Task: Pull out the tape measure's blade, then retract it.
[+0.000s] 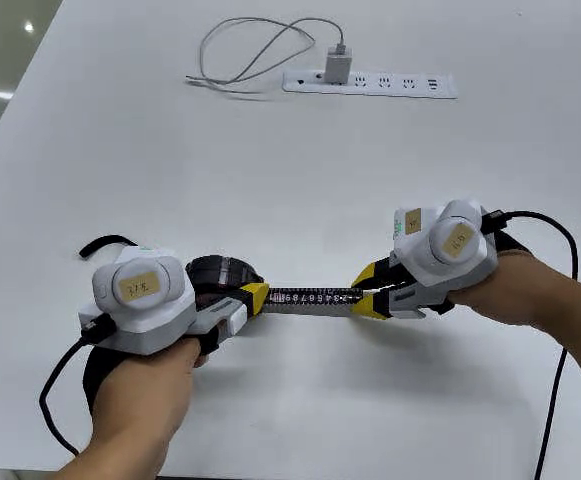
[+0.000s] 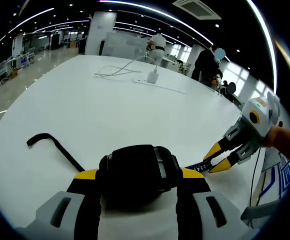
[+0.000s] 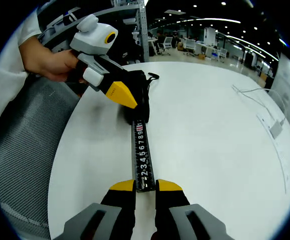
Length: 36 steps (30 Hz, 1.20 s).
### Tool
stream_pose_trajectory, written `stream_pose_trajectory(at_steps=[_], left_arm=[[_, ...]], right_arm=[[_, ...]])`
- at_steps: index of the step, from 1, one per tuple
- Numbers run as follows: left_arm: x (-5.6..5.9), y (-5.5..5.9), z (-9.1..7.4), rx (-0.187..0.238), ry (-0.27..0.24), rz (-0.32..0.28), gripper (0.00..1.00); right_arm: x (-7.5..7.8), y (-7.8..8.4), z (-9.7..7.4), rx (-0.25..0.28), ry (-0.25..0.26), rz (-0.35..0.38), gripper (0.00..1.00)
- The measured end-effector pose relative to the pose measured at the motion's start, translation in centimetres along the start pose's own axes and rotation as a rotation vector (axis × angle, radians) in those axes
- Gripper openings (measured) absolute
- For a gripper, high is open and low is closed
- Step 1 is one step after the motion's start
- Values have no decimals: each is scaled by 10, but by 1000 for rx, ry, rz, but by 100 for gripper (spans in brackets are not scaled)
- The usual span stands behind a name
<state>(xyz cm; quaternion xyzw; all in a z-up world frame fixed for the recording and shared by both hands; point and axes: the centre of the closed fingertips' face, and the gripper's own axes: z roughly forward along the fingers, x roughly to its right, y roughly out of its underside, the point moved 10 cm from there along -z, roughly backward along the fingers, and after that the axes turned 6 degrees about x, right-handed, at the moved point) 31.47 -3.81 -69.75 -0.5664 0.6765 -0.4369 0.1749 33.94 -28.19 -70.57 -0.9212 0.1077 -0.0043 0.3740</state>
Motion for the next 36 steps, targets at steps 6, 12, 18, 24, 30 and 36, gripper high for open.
stream_pose_trajectory(at_steps=[6, 12, 18, 24, 30, 36], left_arm=[[-1, 0, 0, 1, 3, -4, 57], [-1, 0, 0, 1, 4, -10, 56], [-2, 1, 0, 2, 8, -23, 56], [-3, 1, 1, 3, 11, -34, 56], [-4, 0, 0, 4, 15, -38, 56], [-3, 0, 0, 4, 15, -43, 56]], right_arm=[[0, -6, 9, 9, -1, -6, 10], [0, -10, 17, 22, -5, -6, 10], [0, -14, 25, 33, -13, 3, 11], [-1, -22, 33, 62, -18, 10, 11], [-1, -31, 41, 77, -30, 13, 11], [-1, -35, 47, 90, -33, 16, 11]])
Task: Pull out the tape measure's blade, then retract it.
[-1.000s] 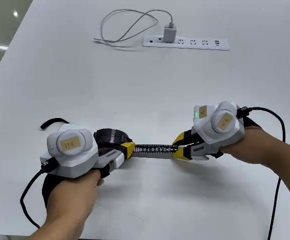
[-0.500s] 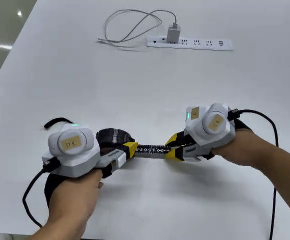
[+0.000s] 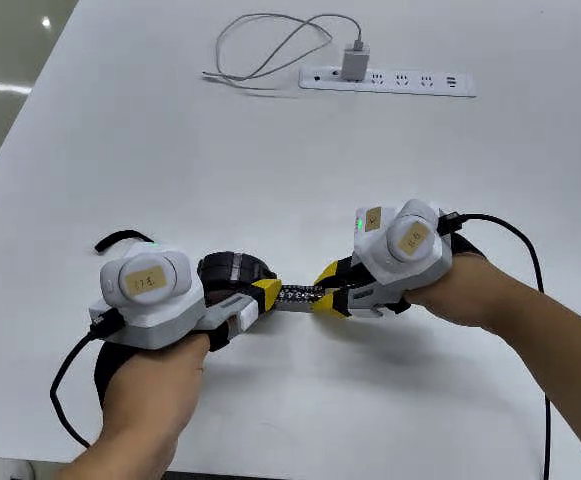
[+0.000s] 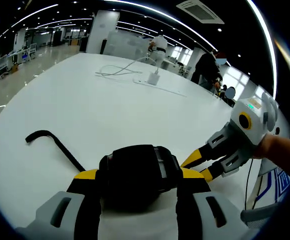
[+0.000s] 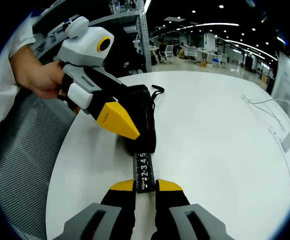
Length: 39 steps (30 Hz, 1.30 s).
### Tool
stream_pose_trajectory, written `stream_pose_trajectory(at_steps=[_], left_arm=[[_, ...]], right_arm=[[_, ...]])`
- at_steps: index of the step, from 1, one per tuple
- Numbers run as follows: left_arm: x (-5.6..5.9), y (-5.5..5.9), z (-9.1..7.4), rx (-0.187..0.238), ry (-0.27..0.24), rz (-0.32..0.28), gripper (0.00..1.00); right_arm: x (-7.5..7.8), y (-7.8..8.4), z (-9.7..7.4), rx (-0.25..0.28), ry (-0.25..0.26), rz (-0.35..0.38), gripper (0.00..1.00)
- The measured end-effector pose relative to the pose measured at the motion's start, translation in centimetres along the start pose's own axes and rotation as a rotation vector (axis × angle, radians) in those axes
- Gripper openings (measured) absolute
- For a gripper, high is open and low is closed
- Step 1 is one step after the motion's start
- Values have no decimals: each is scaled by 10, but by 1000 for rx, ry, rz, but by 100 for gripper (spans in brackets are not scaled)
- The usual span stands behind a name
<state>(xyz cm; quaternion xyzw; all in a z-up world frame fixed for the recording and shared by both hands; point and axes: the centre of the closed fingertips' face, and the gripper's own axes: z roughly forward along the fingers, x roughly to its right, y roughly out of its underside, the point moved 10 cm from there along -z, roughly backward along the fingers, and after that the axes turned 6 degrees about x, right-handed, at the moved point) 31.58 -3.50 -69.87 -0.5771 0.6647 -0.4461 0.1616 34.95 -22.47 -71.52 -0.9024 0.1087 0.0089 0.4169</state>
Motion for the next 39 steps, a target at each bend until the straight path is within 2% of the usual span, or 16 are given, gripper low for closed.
stream_pose_trajectory(at_steps=[19, 20, 33, 39], left_arm=[[0, 0, 0, 2, 1, 0, 57], [0, 0, 0, 1, 1, 11, 57], [1, 0, 1, 7, -6, 2, 58], [1, 0, 1, 6, -4, 10, 59]], right_arm=[[-3, -23, 31, 25, -11, -30, 11], [-3, -23, 30, 11, -15, -39, 11], [-3, -23, 29, 9, 0, -15, 12], [-5, -25, 26, 10, -2, -7, 16]])
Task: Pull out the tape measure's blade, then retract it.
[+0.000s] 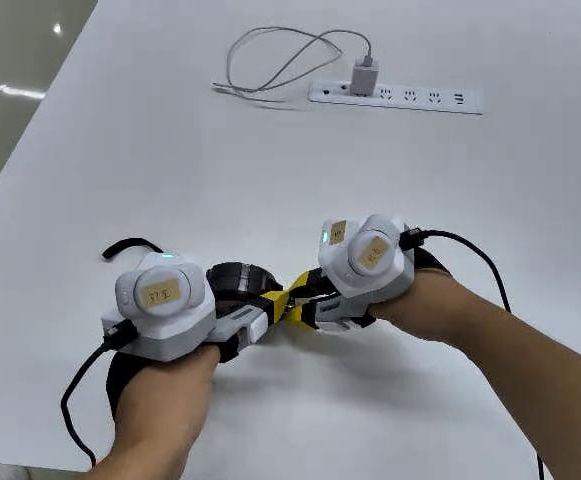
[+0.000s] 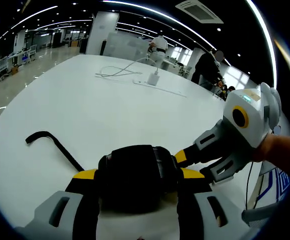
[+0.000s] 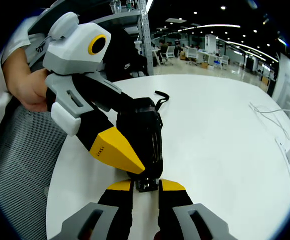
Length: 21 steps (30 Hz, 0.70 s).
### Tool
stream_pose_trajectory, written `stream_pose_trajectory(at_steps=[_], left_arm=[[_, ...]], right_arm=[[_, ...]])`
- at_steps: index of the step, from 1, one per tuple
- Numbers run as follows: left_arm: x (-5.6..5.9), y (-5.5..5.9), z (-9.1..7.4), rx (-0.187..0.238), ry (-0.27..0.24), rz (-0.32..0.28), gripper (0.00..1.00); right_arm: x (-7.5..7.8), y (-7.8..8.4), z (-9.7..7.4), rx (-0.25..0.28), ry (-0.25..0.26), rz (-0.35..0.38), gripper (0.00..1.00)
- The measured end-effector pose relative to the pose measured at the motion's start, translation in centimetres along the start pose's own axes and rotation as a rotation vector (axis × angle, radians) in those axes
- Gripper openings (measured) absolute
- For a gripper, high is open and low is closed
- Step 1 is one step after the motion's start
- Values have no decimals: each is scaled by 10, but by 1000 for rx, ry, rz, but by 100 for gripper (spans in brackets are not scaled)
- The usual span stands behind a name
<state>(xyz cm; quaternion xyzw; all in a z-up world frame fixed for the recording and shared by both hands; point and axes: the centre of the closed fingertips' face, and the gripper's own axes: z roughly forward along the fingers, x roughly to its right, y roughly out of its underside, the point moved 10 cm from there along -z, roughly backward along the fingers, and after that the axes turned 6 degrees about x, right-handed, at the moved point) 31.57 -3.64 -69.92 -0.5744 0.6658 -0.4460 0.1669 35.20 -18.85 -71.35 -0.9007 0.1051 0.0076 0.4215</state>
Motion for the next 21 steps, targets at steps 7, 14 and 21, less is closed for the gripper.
stream_pose_trajectory(at_steps=[7, 14, 21], left_arm=[[2, -1, -1, -27, 2, 35, 60], [1, -2, -3, -24, 11, 40, 60], [2, -4, -8, -9, 31, 74, 66]], right_arm=[[-1, 2, -2, -13, 21, 16, 26], [-2, 1, -4, -10, 31, 15, 26], [-7, 1, -11, 17, 58, 35, 33]])
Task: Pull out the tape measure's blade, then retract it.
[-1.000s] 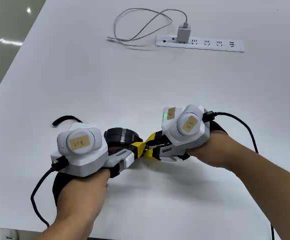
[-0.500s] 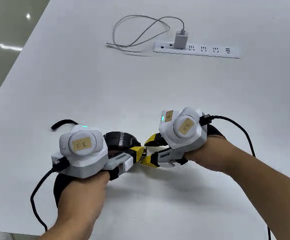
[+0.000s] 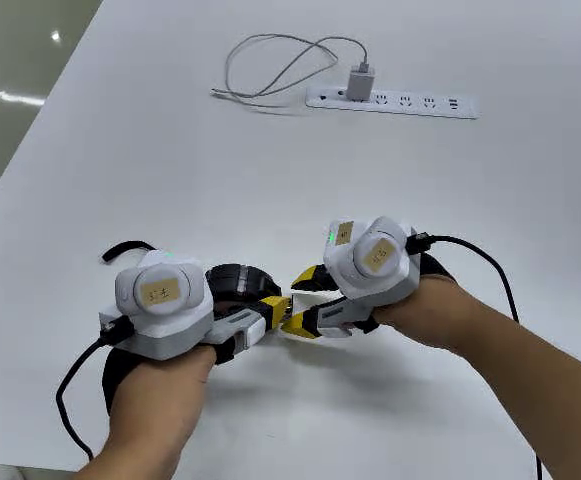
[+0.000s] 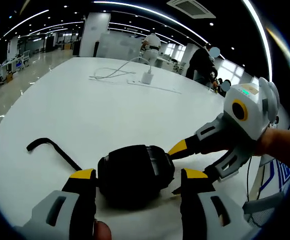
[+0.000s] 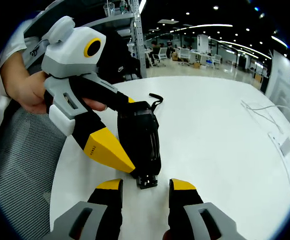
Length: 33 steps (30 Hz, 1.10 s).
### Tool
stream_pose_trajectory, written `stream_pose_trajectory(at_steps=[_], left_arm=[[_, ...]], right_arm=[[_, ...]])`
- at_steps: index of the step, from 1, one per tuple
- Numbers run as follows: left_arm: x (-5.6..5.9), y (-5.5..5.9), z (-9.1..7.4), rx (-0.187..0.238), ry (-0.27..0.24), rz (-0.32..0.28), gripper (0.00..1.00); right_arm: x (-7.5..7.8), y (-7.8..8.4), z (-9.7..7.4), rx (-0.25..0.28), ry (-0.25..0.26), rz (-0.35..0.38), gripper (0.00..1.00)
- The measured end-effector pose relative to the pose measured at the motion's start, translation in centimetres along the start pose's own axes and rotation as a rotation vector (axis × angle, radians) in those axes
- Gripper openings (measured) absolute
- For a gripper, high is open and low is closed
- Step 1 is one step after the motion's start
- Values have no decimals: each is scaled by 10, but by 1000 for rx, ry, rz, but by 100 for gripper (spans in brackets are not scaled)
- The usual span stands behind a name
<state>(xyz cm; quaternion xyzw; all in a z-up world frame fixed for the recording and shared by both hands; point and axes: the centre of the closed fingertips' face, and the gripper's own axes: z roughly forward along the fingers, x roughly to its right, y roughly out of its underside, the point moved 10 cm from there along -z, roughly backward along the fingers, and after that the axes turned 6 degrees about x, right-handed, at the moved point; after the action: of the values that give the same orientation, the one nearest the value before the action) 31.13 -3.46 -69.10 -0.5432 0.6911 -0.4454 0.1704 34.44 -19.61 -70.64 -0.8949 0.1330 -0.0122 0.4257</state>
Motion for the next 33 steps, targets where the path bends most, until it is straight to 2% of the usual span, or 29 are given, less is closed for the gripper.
stream_pose_trajectory(at_steps=[1, 3, 7, 13, 17, 21, 24, 27, 30, 33], left_arm=[[0, -1, -1, 6, 2, 14, 67], [1, -3, -4, 24, 17, 57, 71], [1, -5, -9, 22, 58, 47, 71], [3, -6, -17, 43, 114, 95, 71], [2, -6, -24, 46, 143, 104, 74], [0, -6, -29, 47, 166, 137, 76], [-1, -6, -34, 61, 195, 148, 78], [-5, -6, -38, 53, 195, 174, 79], [-10, -6, -45, 47, 199, 175, 78], [-13, -5, -51, 37, 204, 216, 78]], right_arm=[[-1, 0, -1, 6, -3, 6, 34], [-2, -1, -5, 19, 26, -7, 37], [-5, 1, -14, 40, 40, 24, 42], [-10, 5, -27, 54, 93, 46, 50], [-14, 8, -38, 62, 126, 64, 52], [-19, 13, -47, 68, 155, 80, 55], [-21, 15, -53, 74, 183, 90, 57], [-23, 17, -59, 75, 204, 99, 59], [-26, 20, -67, 80, 222, 115, 60], [-29, 23, -74, 86, 239, 122, 60]])
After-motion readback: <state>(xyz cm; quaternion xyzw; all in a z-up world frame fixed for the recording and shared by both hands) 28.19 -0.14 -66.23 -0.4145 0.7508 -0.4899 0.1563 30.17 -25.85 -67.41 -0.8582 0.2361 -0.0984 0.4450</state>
